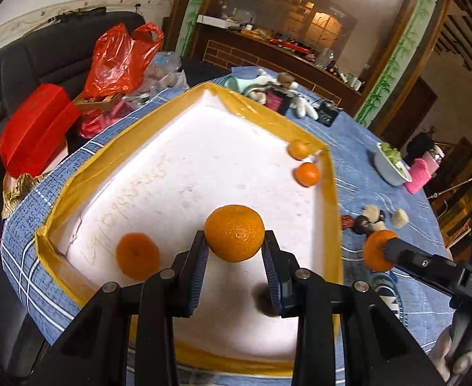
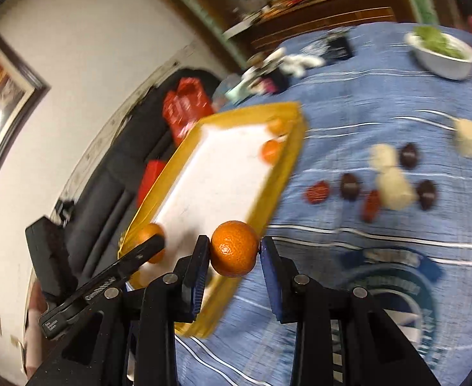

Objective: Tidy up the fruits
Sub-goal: 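Release both mandarins into the white tray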

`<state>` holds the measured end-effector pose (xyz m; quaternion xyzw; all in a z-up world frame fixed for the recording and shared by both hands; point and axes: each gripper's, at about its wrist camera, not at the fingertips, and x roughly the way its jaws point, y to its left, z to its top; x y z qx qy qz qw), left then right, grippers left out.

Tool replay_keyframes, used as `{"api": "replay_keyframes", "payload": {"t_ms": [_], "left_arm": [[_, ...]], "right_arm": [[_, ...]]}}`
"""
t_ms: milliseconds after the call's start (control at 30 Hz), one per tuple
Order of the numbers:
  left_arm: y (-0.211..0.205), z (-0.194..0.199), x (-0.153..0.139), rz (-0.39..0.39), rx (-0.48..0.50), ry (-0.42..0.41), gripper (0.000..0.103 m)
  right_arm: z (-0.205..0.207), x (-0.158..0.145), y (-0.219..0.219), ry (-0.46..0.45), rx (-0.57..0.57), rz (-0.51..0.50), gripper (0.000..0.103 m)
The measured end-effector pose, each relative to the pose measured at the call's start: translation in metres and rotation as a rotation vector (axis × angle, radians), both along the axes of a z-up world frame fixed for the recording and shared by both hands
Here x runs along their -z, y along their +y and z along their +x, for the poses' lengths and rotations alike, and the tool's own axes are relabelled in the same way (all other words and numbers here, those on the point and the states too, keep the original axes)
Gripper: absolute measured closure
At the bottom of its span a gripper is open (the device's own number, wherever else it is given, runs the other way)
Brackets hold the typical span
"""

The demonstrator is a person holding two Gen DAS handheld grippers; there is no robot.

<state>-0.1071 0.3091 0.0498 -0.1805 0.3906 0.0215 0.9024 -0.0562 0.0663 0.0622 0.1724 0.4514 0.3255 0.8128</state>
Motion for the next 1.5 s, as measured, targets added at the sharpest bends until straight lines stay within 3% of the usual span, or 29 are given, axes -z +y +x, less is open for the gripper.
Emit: {"api": "replay_keyframes", "payload": {"t_ms": [300,367,433,500,633,667,767,833,900,1000,1067,1233,1500], "left_arm": [[0.023,0.011,0.014,-0.067,-0.032,0.042,0.069],[0.025,0.009,0.013,-0.076,-0.038,0.043,0.066],[0.026,0.006,0.008,-0.086,-0.043,0.025,0.051],[0.024,0.001,0.000,-0.071,-0.057,-0.002,0.046],[0.009,-0.010,-0.021,-0.007,-0.071,-0.054,0.022],[0.003,-0.013,-0.027,0.016,-0.070,-0.072,0.021],[-0.026,-0.023,-0.043,0.066,-0.021,-0.127,0.019],[-0.052,-0.028,-0.049,0.093,0.043,-0.141,0.019],[-0.074,-0.030,-0.051,0.102,0.108,-0.137,0.019],[-0.106,-0.032,-0.052,0.105,0.191,-0.126,0.019],[-0.115,-0.034,-0.053,0.106,0.205,-0.123,0.019],[-0.111,-0.035,-0.053,0.058,0.162,-0.100,0.019],[-0.110,-0.036,-0.046,0.058,0.164,-0.087,0.019]], "right_arm": [[0.017,0.020,0.071,0.013,-0.099,-0.103,0.065],[0.019,0.023,0.076,0.012,-0.105,-0.110,0.056],[0.018,0.022,0.076,0.000,-0.100,-0.108,0.052],[0.016,0.017,0.073,-0.024,-0.086,-0.113,0.051],[0.005,0.001,0.048,-0.086,-0.032,-0.104,0.051],[0.000,-0.005,0.041,-0.117,-0.008,-0.114,0.051],[-0.026,-0.027,0.017,-0.295,0.127,-0.227,0.033],[-0.044,-0.036,-0.009,-0.417,0.239,-0.247,0.006],[-0.056,-0.039,-0.041,-0.460,0.352,-0.199,0.003],[-0.050,-0.028,-0.091,-0.304,0.415,-0.126,0.003],[-0.054,-0.022,-0.115,-0.253,0.464,-0.118,0.003],[-0.069,-0.015,-0.146,-0.215,0.501,-0.100,0.004],[-0.055,-0.003,-0.132,-0.193,0.386,-0.146,0.008]]}}
